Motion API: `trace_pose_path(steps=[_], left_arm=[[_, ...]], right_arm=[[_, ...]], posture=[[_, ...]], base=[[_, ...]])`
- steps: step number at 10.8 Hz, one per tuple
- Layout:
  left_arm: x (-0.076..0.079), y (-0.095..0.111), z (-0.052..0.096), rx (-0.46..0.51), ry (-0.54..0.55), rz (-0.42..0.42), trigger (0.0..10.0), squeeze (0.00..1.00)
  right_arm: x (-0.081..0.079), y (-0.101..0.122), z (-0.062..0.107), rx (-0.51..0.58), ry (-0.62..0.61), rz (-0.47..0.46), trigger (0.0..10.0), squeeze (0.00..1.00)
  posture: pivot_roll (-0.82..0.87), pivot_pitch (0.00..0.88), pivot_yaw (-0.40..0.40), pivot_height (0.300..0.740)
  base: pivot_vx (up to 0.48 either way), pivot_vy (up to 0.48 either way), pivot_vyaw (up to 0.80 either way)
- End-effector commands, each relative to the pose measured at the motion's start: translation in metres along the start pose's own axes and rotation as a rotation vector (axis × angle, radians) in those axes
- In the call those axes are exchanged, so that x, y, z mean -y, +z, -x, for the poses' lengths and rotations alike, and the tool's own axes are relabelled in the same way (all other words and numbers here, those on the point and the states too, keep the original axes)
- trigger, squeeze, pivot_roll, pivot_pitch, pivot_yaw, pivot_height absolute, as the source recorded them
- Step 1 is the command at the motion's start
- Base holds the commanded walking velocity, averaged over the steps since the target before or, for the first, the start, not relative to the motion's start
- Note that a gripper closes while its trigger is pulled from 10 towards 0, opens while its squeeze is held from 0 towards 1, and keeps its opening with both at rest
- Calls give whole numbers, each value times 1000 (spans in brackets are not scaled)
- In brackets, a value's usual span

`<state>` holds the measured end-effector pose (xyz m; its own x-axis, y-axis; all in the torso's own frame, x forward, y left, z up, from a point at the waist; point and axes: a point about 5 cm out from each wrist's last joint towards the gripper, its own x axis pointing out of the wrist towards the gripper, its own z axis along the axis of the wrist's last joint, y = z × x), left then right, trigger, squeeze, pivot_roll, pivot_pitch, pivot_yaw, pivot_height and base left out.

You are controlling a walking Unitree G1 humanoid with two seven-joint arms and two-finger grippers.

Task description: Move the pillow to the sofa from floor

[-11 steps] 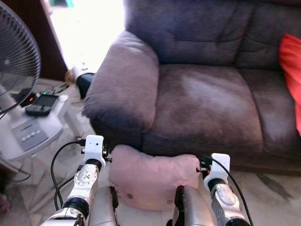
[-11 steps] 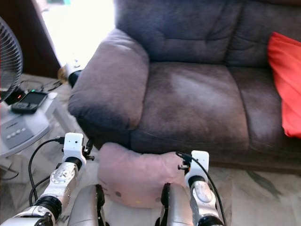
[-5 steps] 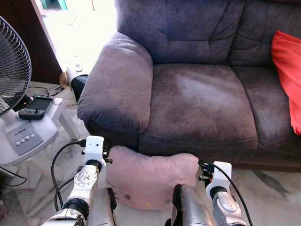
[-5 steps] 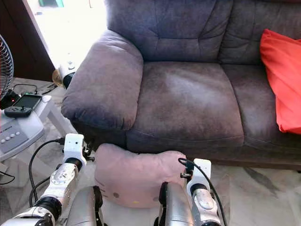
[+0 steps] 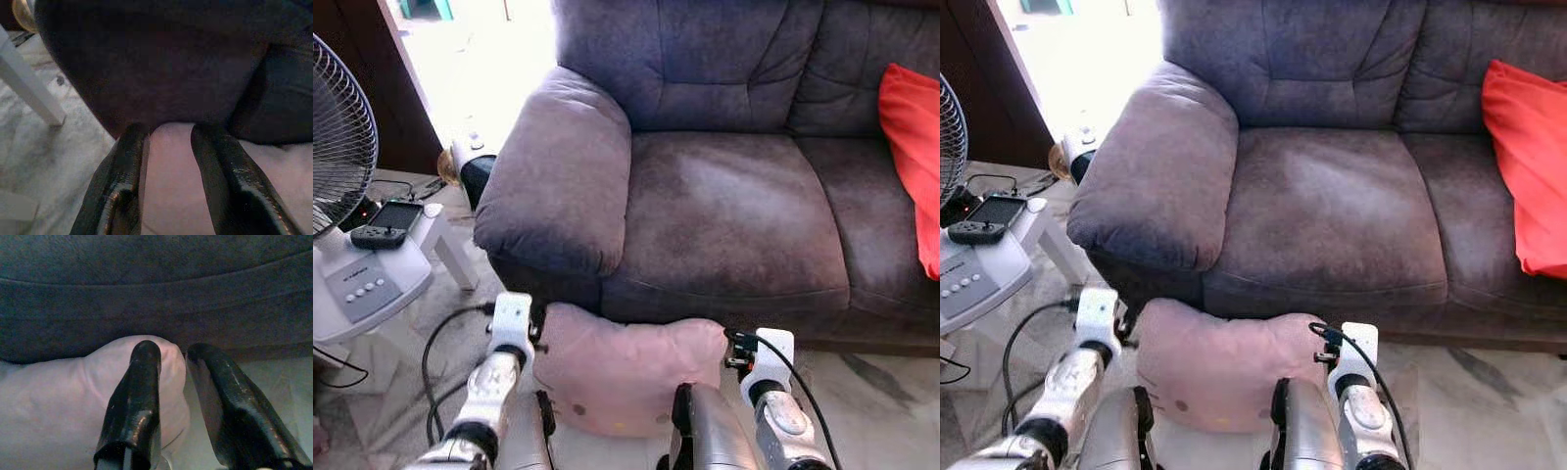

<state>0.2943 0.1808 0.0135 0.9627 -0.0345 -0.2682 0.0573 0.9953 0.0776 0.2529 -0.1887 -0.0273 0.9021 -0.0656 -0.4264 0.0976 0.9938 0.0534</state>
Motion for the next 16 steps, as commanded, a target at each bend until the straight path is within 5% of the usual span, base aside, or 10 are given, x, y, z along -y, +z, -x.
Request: trace_pose_path(steps=[1,13,16], left_arm=[[-2,-5,2,-18,15,6,10000,0],[-10,-9,4,-45,66,64,10000,0],[-8,-8,3,-40,62,65,10000,0]], right_arm=[[1,3,-1,10,0,8,10000,0],[-7,0,-1,-8,35,26,10000,0],[-9,3,-2,4,50,27,10000,0]], posture=[[72,89,-55,561],[76,98,-50,561],[76,86,-52,532]], base=[[0,0,0],[0,0,0],[0,0,0]])
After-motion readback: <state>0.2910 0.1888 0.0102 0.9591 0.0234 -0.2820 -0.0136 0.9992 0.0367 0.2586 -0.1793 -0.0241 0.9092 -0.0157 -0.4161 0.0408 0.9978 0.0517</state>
